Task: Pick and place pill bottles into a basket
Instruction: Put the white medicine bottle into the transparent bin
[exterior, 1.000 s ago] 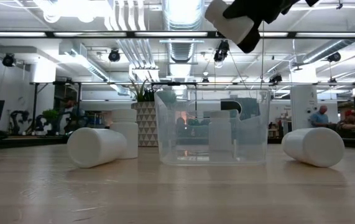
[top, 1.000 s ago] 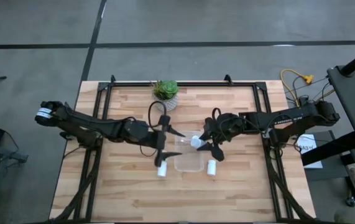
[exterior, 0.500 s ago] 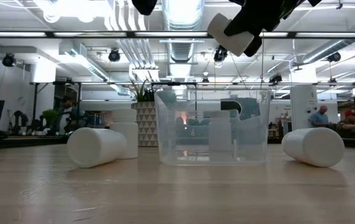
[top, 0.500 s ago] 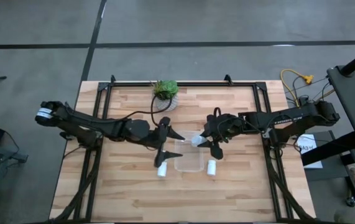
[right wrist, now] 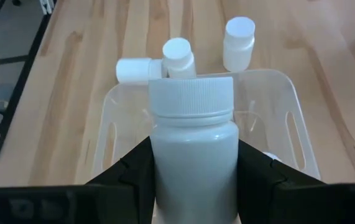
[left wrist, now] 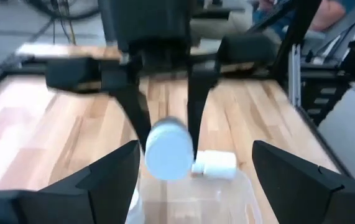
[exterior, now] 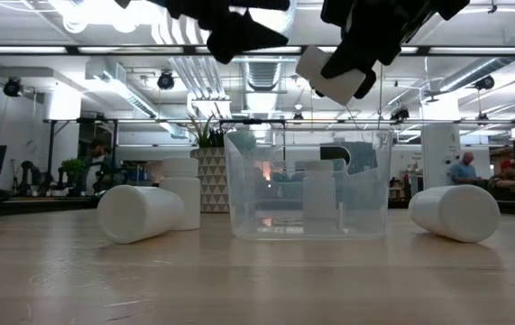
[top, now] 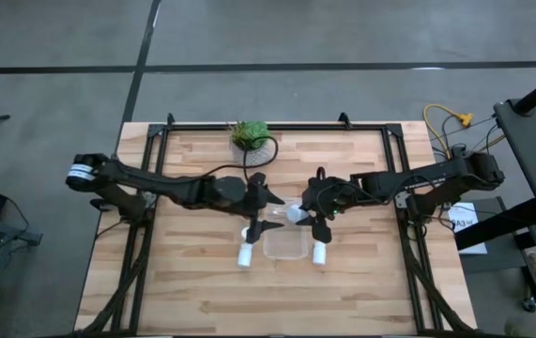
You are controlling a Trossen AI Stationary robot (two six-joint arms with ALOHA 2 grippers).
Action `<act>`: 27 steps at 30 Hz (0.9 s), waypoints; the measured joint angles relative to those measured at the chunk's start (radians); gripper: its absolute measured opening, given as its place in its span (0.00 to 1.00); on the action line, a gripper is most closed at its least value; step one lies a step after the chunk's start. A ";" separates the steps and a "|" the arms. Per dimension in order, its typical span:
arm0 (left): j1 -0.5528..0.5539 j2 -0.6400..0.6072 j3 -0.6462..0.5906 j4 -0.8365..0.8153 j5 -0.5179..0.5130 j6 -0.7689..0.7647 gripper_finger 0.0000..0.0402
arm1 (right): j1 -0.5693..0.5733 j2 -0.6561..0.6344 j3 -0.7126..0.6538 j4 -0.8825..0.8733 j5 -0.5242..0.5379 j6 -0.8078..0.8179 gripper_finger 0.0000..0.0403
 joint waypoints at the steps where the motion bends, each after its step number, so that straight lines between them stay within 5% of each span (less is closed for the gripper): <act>1: 0.004 0.007 0.000 -0.005 0.000 -0.002 0.73 | 0.000 0.000 0.000 -0.001 0.000 0.000 0.36; 27: 0.047 0.046 0.018 0.016 0.039 -0.005 0.73 | 0.001 -0.006 0.000 0.086 -0.055 -0.003 0.36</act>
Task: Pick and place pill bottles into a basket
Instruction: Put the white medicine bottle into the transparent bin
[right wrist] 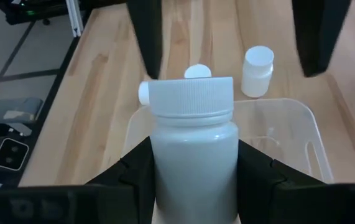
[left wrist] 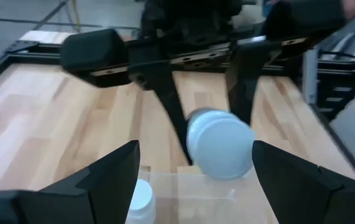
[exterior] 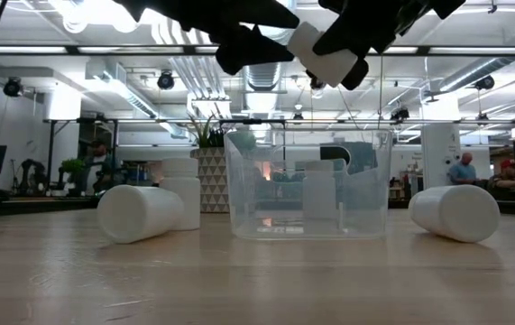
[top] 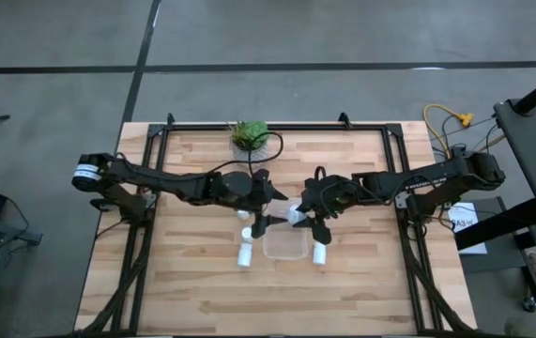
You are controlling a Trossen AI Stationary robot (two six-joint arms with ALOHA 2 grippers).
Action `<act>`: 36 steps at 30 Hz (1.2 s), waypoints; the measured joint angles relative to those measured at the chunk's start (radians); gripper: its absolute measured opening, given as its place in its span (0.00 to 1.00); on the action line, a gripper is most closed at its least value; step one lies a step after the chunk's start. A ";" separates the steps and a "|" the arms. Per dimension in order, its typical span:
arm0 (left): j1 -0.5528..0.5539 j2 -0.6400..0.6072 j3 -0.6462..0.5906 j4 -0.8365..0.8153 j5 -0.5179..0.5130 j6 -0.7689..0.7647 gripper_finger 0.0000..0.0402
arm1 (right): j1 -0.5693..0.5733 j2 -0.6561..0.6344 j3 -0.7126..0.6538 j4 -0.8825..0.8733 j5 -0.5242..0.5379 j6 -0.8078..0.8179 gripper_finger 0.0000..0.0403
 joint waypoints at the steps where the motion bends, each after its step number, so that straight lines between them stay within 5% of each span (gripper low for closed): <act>1: 0.000 0.000 0.002 0.001 0.005 0.000 0.73 | 0.000 0.000 0.000 0.000 0.000 0.000 0.36; 36: 0.001 0.032 0.018 0.023 0.031 0.001 0.73 | -0.001 0.000 0.000 0.043 -0.005 -0.004 0.36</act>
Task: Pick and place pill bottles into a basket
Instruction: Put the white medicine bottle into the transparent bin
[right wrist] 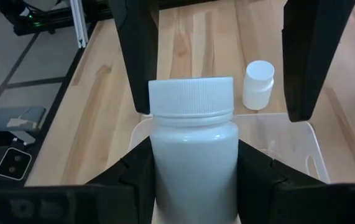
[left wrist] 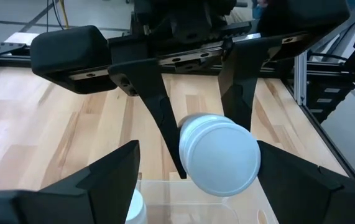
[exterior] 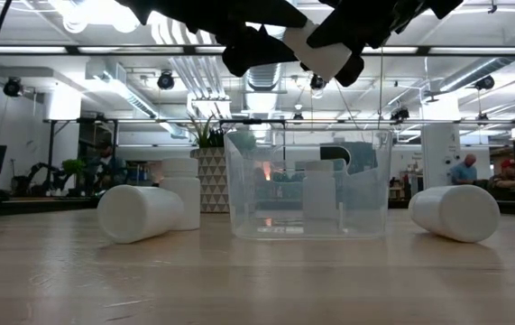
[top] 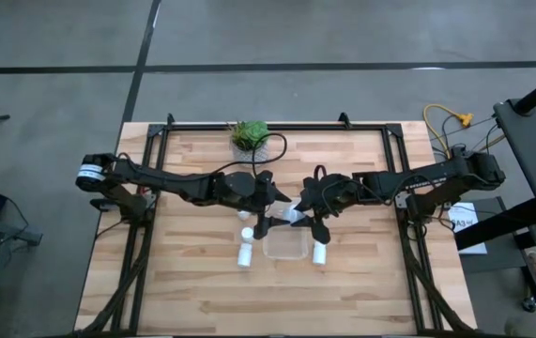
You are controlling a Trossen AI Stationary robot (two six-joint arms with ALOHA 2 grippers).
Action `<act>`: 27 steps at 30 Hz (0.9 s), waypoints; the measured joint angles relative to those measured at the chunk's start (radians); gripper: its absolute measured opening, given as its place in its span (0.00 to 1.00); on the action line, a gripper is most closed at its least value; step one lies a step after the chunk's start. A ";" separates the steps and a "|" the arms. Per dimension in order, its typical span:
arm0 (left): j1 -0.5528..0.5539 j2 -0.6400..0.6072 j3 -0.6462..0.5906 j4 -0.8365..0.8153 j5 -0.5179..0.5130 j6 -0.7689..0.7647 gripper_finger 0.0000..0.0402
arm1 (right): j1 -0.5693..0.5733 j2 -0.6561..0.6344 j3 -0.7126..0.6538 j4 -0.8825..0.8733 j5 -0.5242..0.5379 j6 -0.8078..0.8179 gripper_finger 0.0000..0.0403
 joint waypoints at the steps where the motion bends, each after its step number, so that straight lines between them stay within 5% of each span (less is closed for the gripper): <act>1: 0.000 0.000 0.000 0.000 0.000 0.000 0.73 | 0.000 0.000 0.000 0.002 0.000 0.000 0.36; 19: -0.001 0.000 0.000 0.003 0.007 0.026 0.71 | -0.002 0.000 0.000 0.028 0.000 0.004 0.36; 27: -0.001 0.000 -0.002 0.015 0.032 0.033 0.43 | -0.003 0.004 0.000 0.026 0.004 0.006 0.36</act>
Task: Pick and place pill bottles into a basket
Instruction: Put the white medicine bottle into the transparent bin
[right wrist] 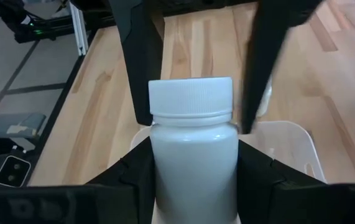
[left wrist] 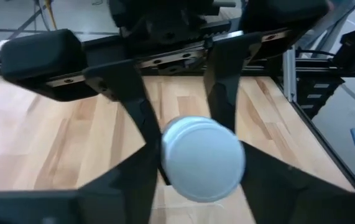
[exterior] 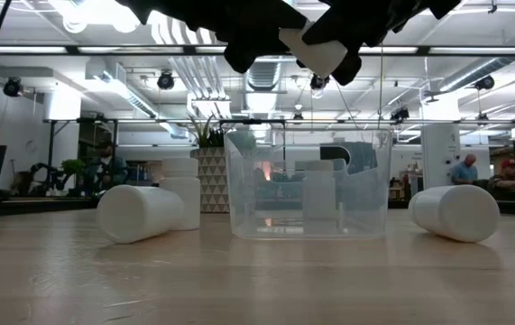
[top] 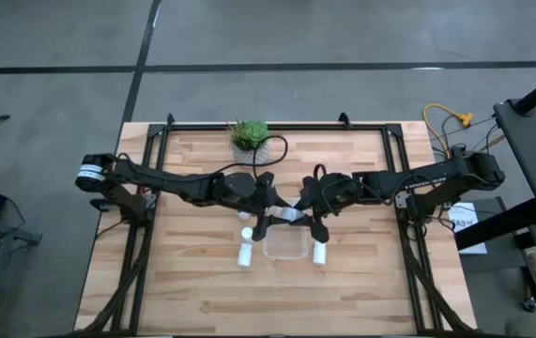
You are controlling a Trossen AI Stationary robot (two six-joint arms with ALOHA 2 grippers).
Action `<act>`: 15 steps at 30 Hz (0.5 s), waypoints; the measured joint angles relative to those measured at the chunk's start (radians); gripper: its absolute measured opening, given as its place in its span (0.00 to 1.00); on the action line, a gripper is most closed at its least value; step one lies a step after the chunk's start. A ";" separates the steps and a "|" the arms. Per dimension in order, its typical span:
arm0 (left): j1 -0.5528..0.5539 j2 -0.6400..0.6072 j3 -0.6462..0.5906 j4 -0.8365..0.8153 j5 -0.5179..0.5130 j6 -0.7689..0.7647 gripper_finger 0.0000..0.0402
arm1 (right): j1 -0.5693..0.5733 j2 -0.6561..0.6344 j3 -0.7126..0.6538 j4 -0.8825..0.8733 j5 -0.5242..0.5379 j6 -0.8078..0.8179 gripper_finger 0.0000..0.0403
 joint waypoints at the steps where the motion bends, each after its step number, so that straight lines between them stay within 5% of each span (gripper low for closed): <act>1: 0.000 0.000 0.000 0.002 -0.006 0.003 0.39 | 0.000 0.000 0.000 -0.002 0.002 0.006 0.36; 15: 0.001 0.000 0.000 0.005 0.003 0.023 0.35 | 0.000 0.000 0.000 -0.001 0.002 -0.011 0.43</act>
